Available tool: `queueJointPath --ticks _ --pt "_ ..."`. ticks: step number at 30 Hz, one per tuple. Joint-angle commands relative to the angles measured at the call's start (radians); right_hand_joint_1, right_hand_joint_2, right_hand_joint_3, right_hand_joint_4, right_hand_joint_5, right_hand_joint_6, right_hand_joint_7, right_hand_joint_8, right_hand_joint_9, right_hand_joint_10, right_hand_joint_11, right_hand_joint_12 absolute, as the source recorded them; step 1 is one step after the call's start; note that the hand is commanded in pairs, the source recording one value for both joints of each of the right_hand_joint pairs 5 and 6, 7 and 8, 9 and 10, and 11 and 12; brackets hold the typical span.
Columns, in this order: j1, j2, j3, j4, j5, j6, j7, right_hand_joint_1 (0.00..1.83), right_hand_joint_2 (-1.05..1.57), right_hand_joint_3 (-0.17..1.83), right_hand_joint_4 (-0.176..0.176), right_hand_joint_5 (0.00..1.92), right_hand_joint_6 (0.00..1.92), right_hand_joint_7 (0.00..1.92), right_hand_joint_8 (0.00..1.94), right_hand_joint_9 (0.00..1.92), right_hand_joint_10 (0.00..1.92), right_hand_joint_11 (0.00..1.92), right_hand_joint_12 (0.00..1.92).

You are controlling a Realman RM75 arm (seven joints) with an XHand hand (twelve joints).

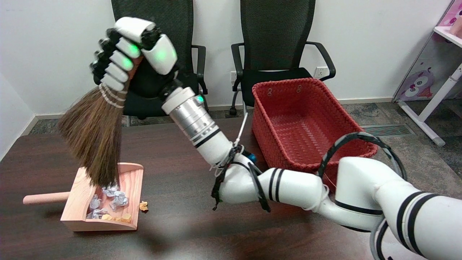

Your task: Sweep the paper ball into the dustpan.

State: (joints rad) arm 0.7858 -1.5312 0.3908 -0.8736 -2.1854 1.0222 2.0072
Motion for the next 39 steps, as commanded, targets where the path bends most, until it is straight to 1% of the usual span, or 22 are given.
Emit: queueJointPath --ticks 1,3,6,7,9,12,13,15,17,20,24,26,27,29,31,32,37,39 --pt "-0.304 0.221 0.206 -0.579 0.300 -0.187 -0.969 0.77 1.27 1.80 -0.002 1.92 1.92 1.92 1.92 1.92 1.92 1.92 1.92" --pt "-0.350 0.208 0.192 -0.626 0.457 -0.180 -1.229 0.76 1.31 1.81 0.000 1.92 1.92 1.92 1.92 1.92 1.92 1.92 1.92" --pt "-0.396 0.174 0.178 -0.656 0.561 -0.172 -1.461 0.76 1.31 1.81 0.001 1.92 1.92 1.92 1.92 1.92 1.92 1.92 1.92" --pt "-0.402 0.167 0.178 -0.660 0.573 -0.172 -1.504 0.76 1.31 1.81 0.001 1.92 1.92 1.92 1.92 1.92 1.92 1.92 1.92" --pt "-0.427 0.138 0.173 -0.677 0.614 -0.172 -1.646 0.76 1.31 1.81 0.002 1.92 1.92 1.92 1.92 1.92 1.92 1.92 1.92" --pt "-0.444 0.110 0.164 -0.696 0.659 -0.167 -1.785 0.77 1.34 1.77 0.002 1.92 1.92 1.92 1.92 1.92 1.92 1.92 1.92" --pt "-0.452 0.097 0.155 -0.709 0.694 -0.159 -1.856 0.77 1.35 1.76 0.003 1.92 1.92 1.92 1.92 1.92 1.92 1.92 1.92" --pt "-0.461 0.072 0.136 -0.726 0.758 -0.137 -1.961 0.77 1.37 1.75 0.004 1.92 1.92 1.92 1.92 1.92 1.92 1.92 1.92" --pt "-0.470 0.033 0.100 -0.731 0.797 -0.077 -2.079 0.77 1.40 1.74 0.005 1.92 1.92 1.92 1.92 1.92 1.92 1.92 1.92" --pt "-0.473 -0.015 0.068 -0.719 0.799 -0.045 -2.158 0.78 1.43 1.75 0.005 1.92 1.92 1.92 1.92 1.92 1.92 1.92 1.92" --pt "-0.476 -0.080 0.048 -0.678 0.799 -0.045 -2.276 0.78 1.48 1.75 0.007 1.92 1.92 1.92 1.92 1.92 1.92 1.92 1.92" --pt "-0.479 -0.143 0.045 -0.617 0.803 -0.048 -2.379 0.77 1.51 1.75 0.009 1.92 1.92 1.92 1.92 1.92 1.92 1.92 1.92" --pt "-0.479 -0.161 0.045 -0.600 0.805 -0.053 -2.396 0.77 1.52 1.76 0.009 1.92 1.92 1.92 1.92 1.92 1.92 1.92 1.92" --pt "-0.470 -0.227 0.028 -0.518 0.801 -0.062 -2.495 0.77 1.52 1.78 0.009 1.92 1.92 1.92 1.92 1.92 1.92 1.92 1.92" --pt "-0.459 -0.270 0.008 -0.464 0.784 -0.076 -2.560 0.78 1.52 1.80 0.009 1.92 1.92 1.92 1.92 1.92 1.92 1.92 1.92" --pt "-0.456 -0.282 0.005 -0.447 0.778 -0.079 -2.565 0.78 1.52 1.81 0.009 1.92 1.92 1.92 1.92 1.92 1.92 1.92 1.92" --pt "-0.436 -0.357 -0.024 -0.294 0.612 -0.090 -2.618 0.79 1.50 1.83 0.008 1.92 1.92 1.92 1.92 1.92 1.92 1.92 1.92" --pt "-0.428 -0.386 -0.023 -0.234 0.582 -0.103 -2.630 0.79 1.49 1.83 0.009 1.92 1.92 1.92 1.92 1.92 1.92 1.92 1.92"
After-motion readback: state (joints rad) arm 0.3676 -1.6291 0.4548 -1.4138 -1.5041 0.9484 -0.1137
